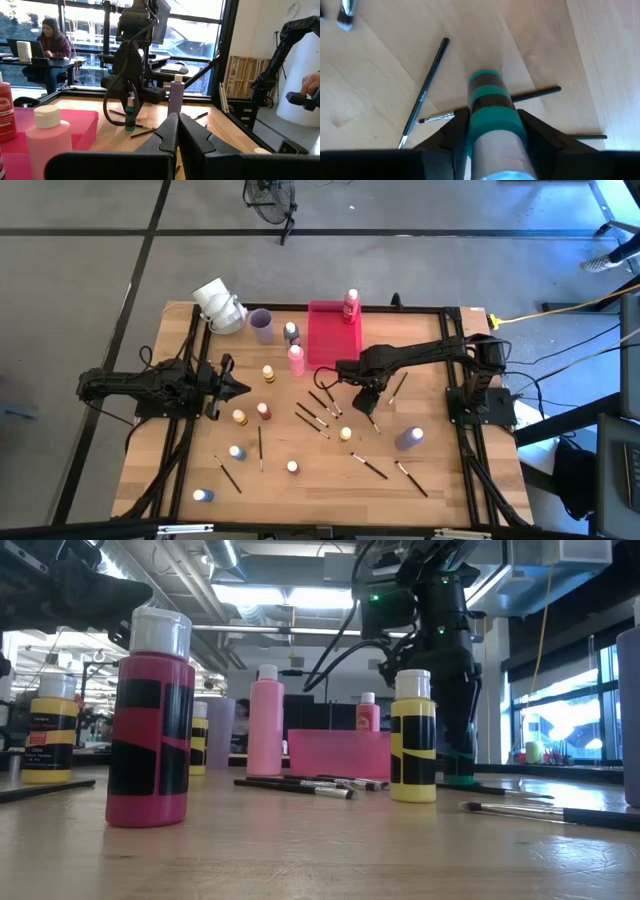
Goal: Pick & Place Paint Supplies
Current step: Put the green paint bottle into the red bin
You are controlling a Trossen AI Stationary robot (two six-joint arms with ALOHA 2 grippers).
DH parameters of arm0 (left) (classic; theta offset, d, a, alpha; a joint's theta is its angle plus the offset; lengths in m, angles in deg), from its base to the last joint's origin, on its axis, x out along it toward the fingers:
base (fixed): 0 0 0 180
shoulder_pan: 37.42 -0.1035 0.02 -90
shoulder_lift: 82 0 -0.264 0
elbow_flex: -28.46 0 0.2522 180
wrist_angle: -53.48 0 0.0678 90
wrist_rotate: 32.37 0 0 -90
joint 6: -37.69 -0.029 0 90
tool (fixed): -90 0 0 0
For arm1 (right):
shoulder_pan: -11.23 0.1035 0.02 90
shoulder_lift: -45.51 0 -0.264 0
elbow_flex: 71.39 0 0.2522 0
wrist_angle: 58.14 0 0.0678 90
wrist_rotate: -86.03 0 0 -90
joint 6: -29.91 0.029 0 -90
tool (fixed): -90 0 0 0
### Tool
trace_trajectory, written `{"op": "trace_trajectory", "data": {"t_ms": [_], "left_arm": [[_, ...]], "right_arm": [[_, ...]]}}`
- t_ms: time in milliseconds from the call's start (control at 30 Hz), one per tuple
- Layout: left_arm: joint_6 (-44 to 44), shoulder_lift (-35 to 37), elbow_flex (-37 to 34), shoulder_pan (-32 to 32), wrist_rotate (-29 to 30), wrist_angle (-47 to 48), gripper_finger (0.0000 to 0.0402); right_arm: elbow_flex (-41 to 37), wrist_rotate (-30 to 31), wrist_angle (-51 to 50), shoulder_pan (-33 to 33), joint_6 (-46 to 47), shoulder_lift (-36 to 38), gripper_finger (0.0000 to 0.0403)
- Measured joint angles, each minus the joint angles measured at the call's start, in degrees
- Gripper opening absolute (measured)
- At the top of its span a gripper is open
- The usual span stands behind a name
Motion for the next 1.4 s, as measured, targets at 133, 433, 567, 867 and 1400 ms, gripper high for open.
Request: {"op": "trace_trajectory", "data": {"t_ms": [133, 433, 567, 867, 1400], "left_arm": [[0.00, 0.00, -0.01, 0.00, 0.00, 0.00, 0.0006], [0.00, -0.02, -0.01, 0.02, -0.01, 0.00, 0.0006], [0.00, -0.01, -0.01, 0.00, -0.01, 0.00, 0.0006], [0.00, -0.01, -0.01, 0.00, -0.02, 0.00, 0.0006], [0.00, -0.02, 0.01, 0.02, 0.00, 0.00, 0.0006]], "right_arm": [[1.84, -0.35, -2.71, -0.01, 0.00, 0.00, 0.0141], [11.54, 2.29, -11.65, -0.02, -1.76, 0.00, 0.0146], [18.14, 4.30, -16.22, -0.47, -4.37, 0.00, 0.0143], [34.30, 8.07, -17.50, -6.65, -9.95, 0.07, 0.0143], [37.20, 0.93, -9.63, -23.77, -11.96, -5.07, 0.0143]]}}
